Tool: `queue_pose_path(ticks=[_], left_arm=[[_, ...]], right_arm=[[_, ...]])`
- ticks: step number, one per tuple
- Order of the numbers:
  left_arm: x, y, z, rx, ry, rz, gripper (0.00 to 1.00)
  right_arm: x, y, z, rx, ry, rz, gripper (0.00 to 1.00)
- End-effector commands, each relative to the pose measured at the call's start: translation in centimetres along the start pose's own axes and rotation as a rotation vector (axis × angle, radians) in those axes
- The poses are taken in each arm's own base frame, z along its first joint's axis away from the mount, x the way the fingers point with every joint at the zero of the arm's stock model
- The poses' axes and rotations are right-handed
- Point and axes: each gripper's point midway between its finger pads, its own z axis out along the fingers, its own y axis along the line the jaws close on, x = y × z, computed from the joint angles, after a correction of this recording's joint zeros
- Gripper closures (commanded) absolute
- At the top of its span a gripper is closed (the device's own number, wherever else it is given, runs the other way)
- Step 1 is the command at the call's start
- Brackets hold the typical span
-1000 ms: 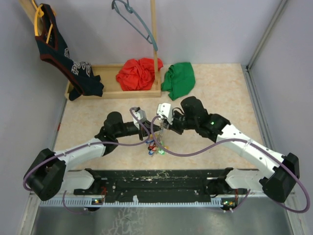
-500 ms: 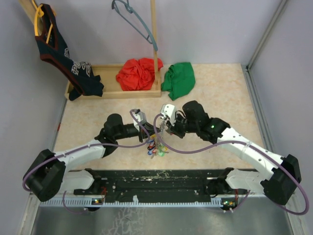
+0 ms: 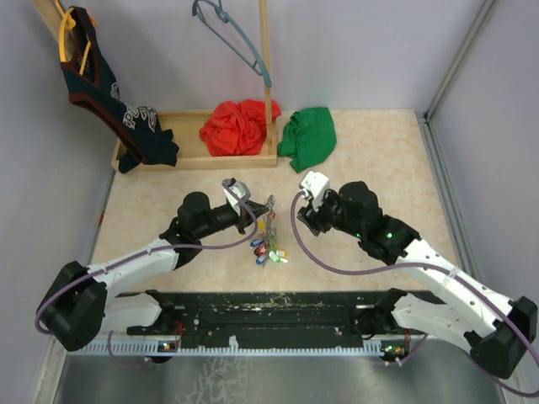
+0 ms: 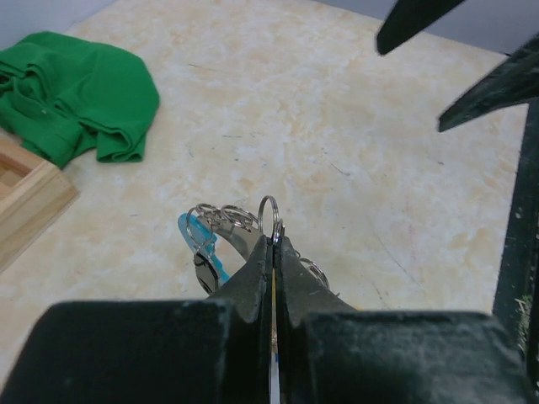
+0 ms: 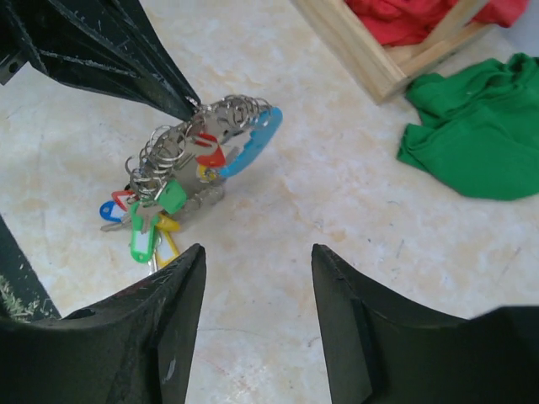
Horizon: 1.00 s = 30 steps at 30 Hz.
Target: Put the keys on the keyring
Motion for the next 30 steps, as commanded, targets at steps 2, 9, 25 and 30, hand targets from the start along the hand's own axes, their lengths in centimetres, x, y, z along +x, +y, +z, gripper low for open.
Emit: queue_pose_path(ticks=[2, 9, 25, 30], left_arm=[[-3.3, 3.2, 1.8, -0.117, -0.037, 0.044, 1.00], [-4.3, 4.6, 7.0, -0.074, -0.047, -0.003, 0.98], [-0.7, 8.6, 10.2, -0.095, -0.037, -0.264, 0.47], [-0.8, 11.8, 3.9, -0.237, -0.088, -0.341, 0.06]], right_arm=[[-2.2, -3.0, -2.8, 0.204, -0.160, 0.064, 0.46], [-0.3, -3.2, -4.6, 0.278, -0.196, 0.147, 0.45], [3.0, -2.9, -6.0, 0.338, -0.206, 0.243, 0.42], [3.4, -3.6, -6.8, 0.390, -0.211, 0.262, 0.41]])
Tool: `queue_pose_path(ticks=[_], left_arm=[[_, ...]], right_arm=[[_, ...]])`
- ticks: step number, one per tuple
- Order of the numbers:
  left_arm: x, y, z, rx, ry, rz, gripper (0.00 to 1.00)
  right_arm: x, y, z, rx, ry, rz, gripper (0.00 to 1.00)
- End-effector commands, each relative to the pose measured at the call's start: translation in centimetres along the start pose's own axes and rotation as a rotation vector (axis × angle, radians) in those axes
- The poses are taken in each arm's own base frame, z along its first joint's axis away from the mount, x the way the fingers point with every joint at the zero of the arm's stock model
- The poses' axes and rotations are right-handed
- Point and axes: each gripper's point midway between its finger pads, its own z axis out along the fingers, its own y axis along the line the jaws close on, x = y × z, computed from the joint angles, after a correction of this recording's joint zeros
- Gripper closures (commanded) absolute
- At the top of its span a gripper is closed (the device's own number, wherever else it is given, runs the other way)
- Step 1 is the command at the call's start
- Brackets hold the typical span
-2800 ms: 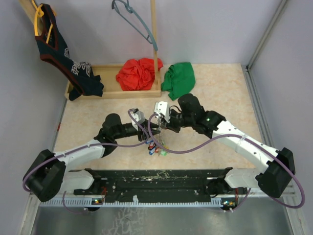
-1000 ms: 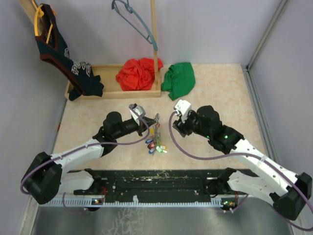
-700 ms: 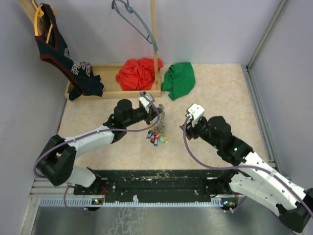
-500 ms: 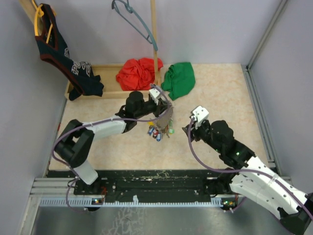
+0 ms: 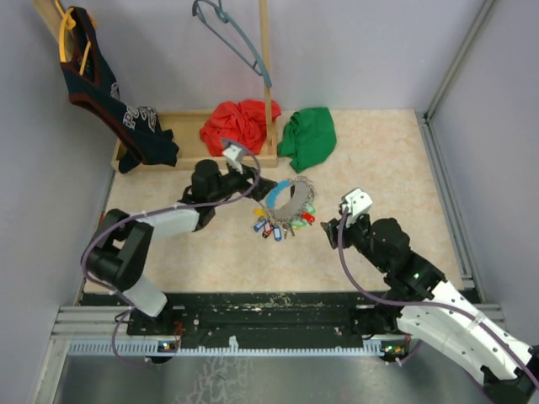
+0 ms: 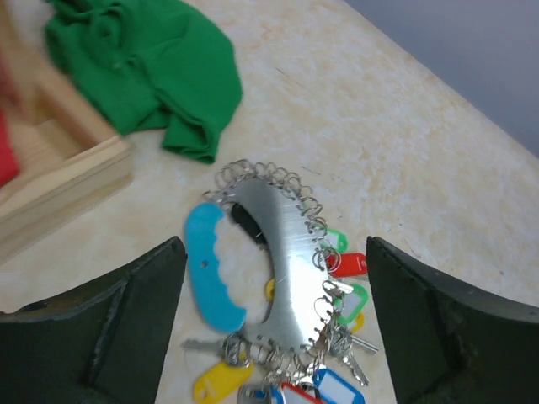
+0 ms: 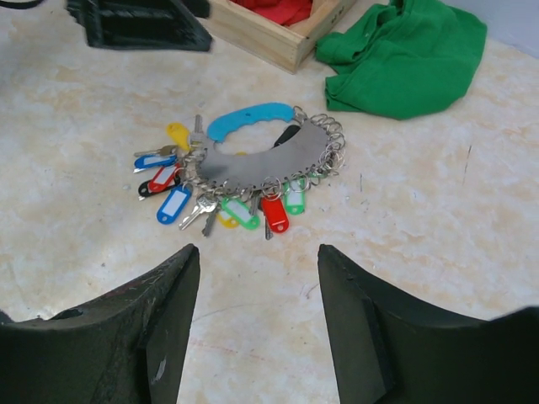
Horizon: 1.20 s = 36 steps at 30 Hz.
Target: Put the keys on the keyring
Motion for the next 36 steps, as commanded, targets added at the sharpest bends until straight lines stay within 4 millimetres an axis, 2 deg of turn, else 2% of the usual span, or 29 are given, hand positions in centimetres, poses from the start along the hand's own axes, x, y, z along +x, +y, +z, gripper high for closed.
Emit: queue_pose_path(ticks=[1, 2, 4, 6, 8, 14, 15, 16, 18, 21, 28, 32, 36], left_arm=[[-3.3, 2.3, -4.8, -0.098, -0.128, -0.067, 0.01], [-4.0, 2.6, -6.1, -0.129, -0.150, -0.069, 0.00], [-4.0, 3.7, -8.4, -0.215, -0.161, -0.086, 0.02], [-3.4, 4.3, -10.6, -0.307, -0.144, -0.118, 0.02], [-3.2, 4.3, -12.6, -0.372, -0.143, -0.146, 0.01], [-5.0, 2.6, -18.9, -0.494, -0.232, -0.205, 0.01], [-6.0, 2.0, -20.4, -0.507, -0.283, -0.208, 0.01], [-5.9, 2.0, -21.2, -0.531, -0.290, -0.215, 0.01], [-7.5, 0.9, -23.7, -0.545, -0.369, -0.204, 0.01], [-8.8, -0.9, -26.2, -0.529, -0.404, -0.130, 0.00], [-11.7, -3.9, -30.7, -0.504, -0.540, -0.017, 0.01], [-11.5, -4.0, -31.6, -0.509, -0.588, -0.034, 0.00], [-11.1, -4.3, -31.7, -0.490, -0.603, -0.034, 0.00]], right_arm=[[-1.3, -1.3, -0.5, 0.074, -0.048, 0.035, 0.41], [-1.3, -1.5, -0.6, 0.083, -0.047, 0.035, 0.41], [-1.2, -1.9, -0.9, 0.104, -0.049, 0.039, 0.39], [-1.3, -2.2, -1.1, 0.117, -0.057, 0.041, 0.30], [-1.5, -2.5, -1.5, 0.133, -0.073, 0.050, 0.27], [-2.0, -3.4, -2.9, 0.179, -0.120, 0.088, 0.25], [-2.1, -3.5, -3.2, 0.181, -0.127, 0.095, 0.25], [-2.1, -3.5, -3.3, 0.182, -0.132, 0.101, 0.24], [-2.3, -3.5, -3.7, 0.181, -0.148, 0.113, 0.24], [-2.7, -3.6, -4.3, 0.177, -0.171, 0.128, 0.23], [-3.7, -3.9, -5.8, 0.184, -0.235, 0.163, 0.22], [-3.6, -4.0, -6.1, 0.185, -0.243, 0.172, 0.20], [-3.5, -4.0, -6.2, 0.185, -0.243, 0.175, 0.20]])
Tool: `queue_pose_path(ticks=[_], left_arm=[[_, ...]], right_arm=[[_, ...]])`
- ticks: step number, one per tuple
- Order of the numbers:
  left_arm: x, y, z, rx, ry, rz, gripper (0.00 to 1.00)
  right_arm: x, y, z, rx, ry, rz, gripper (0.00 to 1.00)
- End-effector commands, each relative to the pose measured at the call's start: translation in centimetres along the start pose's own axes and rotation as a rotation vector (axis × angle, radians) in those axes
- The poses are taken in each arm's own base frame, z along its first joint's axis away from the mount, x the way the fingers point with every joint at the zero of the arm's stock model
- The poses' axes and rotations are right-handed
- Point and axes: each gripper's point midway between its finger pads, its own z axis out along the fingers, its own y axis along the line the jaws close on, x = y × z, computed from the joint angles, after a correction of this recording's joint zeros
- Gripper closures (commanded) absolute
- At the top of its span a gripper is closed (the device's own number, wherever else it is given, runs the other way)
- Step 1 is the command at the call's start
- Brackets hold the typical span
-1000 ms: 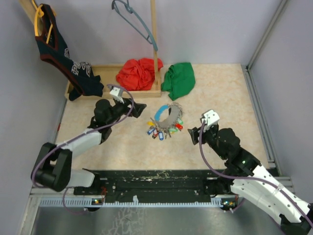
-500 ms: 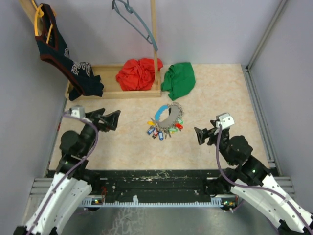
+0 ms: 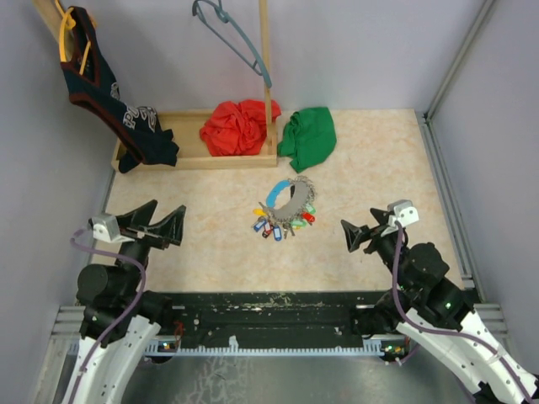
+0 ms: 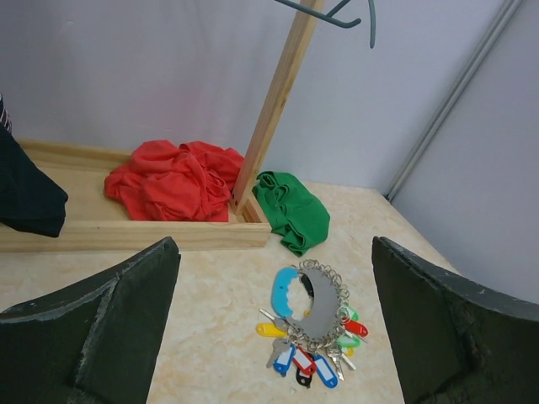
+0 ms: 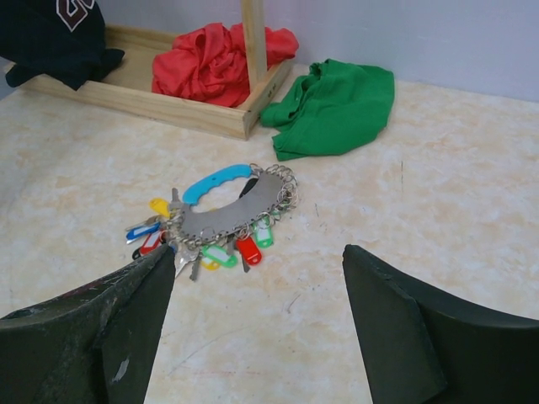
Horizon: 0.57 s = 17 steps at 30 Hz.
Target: Put the keys on the keyring
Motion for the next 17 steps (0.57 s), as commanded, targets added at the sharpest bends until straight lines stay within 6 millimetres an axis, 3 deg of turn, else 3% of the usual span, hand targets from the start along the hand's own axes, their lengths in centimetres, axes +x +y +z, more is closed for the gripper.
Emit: queue_pose_path(ticks=[1, 17], left_arm=[[0.45, -0.04, -0.56, 0.016, 0.005, 0.014, 0.00], [-0.12, -0.30, -1.16, 0.036, 0.000, 0.064, 0.00]], right_arm=[[-0.44, -0.26, -0.13, 0.015, -0.023, 0.023, 0.20], [-0.27, -0.34, -0.03, 0.020, -0.021, 0.018, 0.19]])
